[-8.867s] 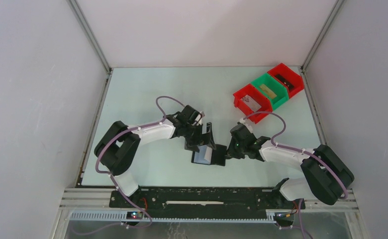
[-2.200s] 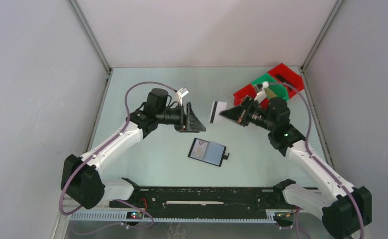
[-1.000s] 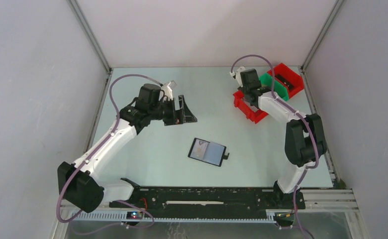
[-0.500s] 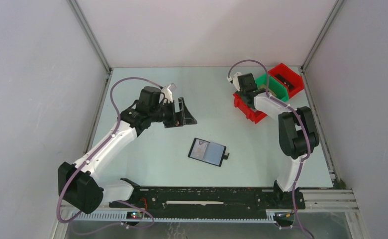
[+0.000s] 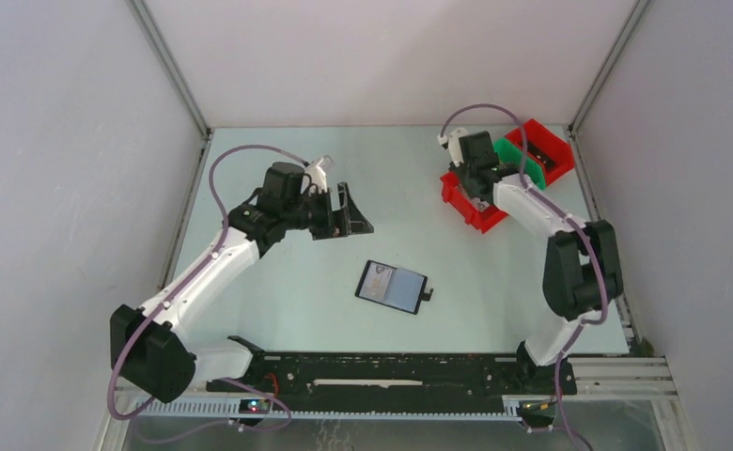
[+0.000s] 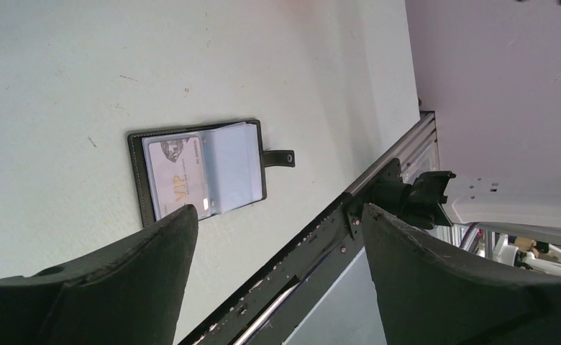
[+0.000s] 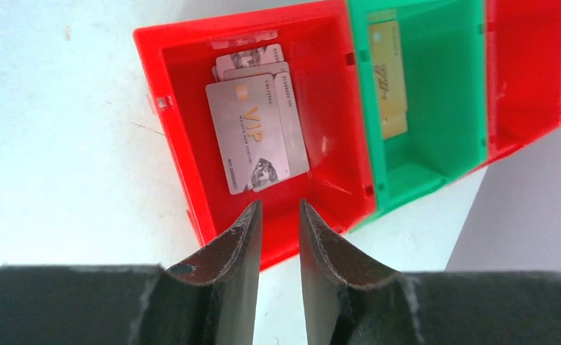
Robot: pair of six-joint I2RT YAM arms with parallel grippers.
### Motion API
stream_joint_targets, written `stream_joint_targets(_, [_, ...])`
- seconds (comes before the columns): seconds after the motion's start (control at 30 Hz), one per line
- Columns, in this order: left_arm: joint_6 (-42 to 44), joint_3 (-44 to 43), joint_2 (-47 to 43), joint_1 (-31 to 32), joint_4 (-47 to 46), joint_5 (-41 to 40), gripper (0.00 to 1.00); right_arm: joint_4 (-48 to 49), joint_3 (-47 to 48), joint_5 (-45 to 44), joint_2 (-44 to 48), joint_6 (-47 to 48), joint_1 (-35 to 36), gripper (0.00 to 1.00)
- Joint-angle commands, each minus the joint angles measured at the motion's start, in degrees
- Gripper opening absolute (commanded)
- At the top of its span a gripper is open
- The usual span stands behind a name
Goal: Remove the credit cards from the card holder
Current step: Place the credit card in the storage box, then remove the credit card from the card holder.
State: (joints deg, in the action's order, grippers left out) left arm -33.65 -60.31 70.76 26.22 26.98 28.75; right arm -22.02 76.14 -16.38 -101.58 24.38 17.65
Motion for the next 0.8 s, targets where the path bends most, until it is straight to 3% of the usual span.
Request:
stream_joint_targets(0.0, [-0.68,2.10,1.09,0.11,-2.66,0.00,0.89,-4.20,0.45,1.51,9.91,-6.36,-0.36,0.34])
stream_joint_targets(0.13, [0.57,2.30,3.26,1.57,0.55,-4.60,0.89,-9.33,0.41,6.34,17.02,-15.88,0.63,0.34])
stream_joint_targets(0.23, [-0.23,4.13,5.14,2.52,0.59,-5.58,0.88,-11.72,-3.01,15.15,21.74,-26.07,2.40,0.31])
stream_joint_targets(0.3, [-1.04,5.36,6.54,2.97,0.13,-6.10,0.87,-8.38,-9.19,20.52,26.03,-32.40,5.45,0.32])
stream_joint_targets(0.43, [-2.41,7.33,8.91,3.57,-0.95,-7.40,0.82,-2.18,-19.80,20.13,31.99,-50.78,15.29,0.35])
stream_joint_targets(0.5, [-2.79,7.65,10.37,3.66,-0.62,-8.83,0.80,-0.65,-22.66,21.16,31.96,-59.79,18.56,0.34])
stream_joint_targets(0.63, [-3.20,7.50,13.30,3.67,-1.21,-9.94,0.74,14.58,-33.58,24.67,30.90,-72.71,24.36,0.33])
stream_joint_targets(0.77, [-2.38,7.50,16.28,4.03,-3.94,-6.62,0.70,23.85,-37.30,26.37,25.38,-78.88,25.41,0.31])
